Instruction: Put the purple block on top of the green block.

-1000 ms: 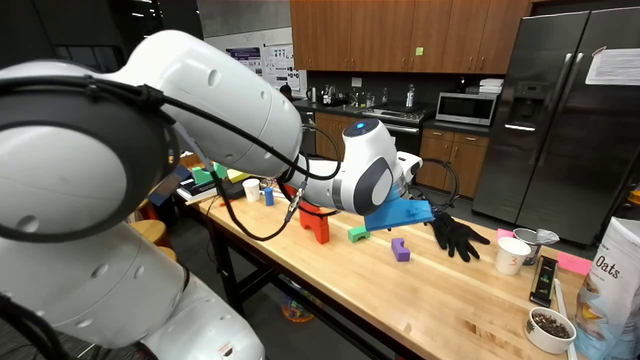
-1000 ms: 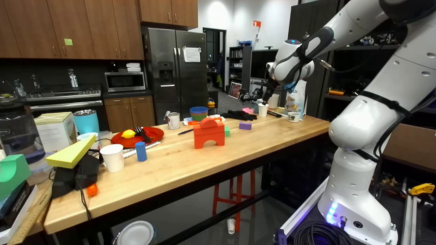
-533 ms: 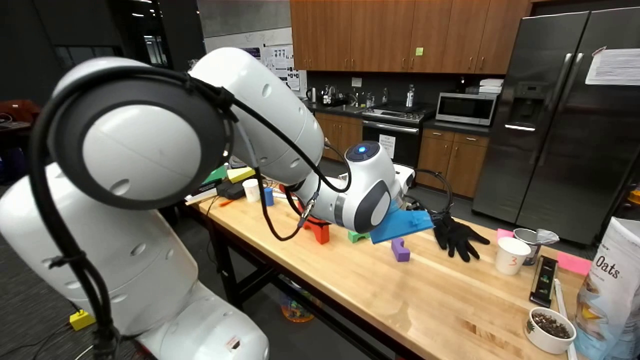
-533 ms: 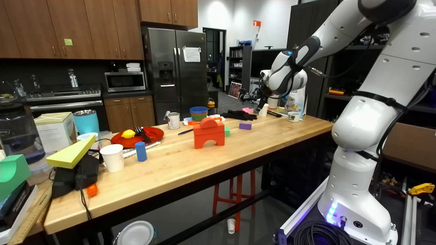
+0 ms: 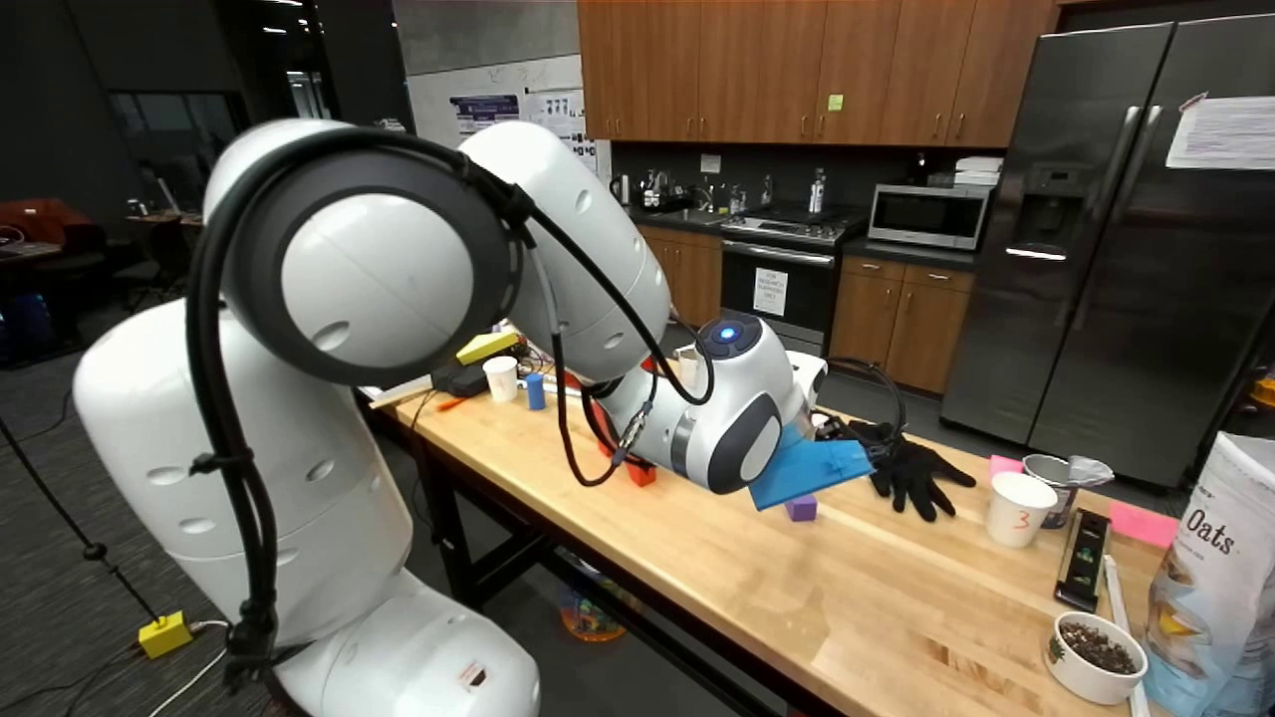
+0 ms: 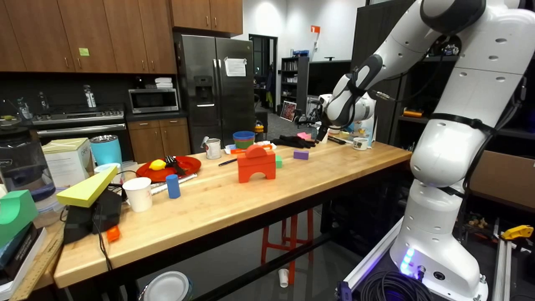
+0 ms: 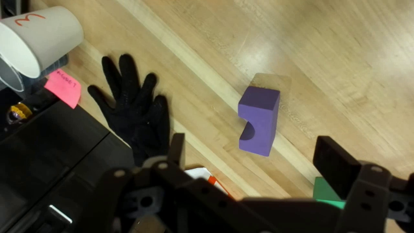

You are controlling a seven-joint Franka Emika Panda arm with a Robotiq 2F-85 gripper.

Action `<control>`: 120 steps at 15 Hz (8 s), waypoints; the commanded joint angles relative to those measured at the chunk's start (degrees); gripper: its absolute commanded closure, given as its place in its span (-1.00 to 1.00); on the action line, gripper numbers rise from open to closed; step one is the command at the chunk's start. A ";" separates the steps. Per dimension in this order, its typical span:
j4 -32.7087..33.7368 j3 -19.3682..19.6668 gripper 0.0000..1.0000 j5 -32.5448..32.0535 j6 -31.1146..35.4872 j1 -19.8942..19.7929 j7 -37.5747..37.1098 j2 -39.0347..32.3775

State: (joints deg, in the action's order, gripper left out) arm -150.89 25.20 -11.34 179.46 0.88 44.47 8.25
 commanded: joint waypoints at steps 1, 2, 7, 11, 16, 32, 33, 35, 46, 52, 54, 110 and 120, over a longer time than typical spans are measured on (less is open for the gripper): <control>-1.02 4.11 -1.00 3.43 7.50 5.83 4.52 -1.01; -1.52 5.58 -1.00 3.94 8.48 8.34 4.73 -0.57; -2.88 14.53 -1.00 2.50 6.63 20.94 3.66 1.84; -3.06 21.02 -1.00 3.53 3.40 26.26 4.21 1.72; -1.09 24.94 -1.00 3.88 -1.42 25.85 4.01 -1.43; -0.46 35.09 -1.00 10.92 -4.00 35.93 11.99 -0.90; -0.45 35.36 -1.00 10.92 -4.11 35.93 12.38 -0.90; -0.45 35.48 -1.00 10.92 -4.17 35.95 12.53 -0.90; 3.37 39.23 -1.00 12.59 -4.74 39.88 20.52 1.37; 3.70 45.52 -1.00 17.78 -5.57 48.97 24.16 2.87; 3.91 49.01 -1.00 18.85 -6.02 52.47 25.63 2.55; 22.55 84.74 0.89 -19.83 -16.72 86.89 13.50 24.56; 16.92 76.05 0.89 -19.51 -6.94 78.26 18.98 24.91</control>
State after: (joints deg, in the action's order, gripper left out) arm -131.56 103.42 -30.41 169.45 81.58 61.07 33.81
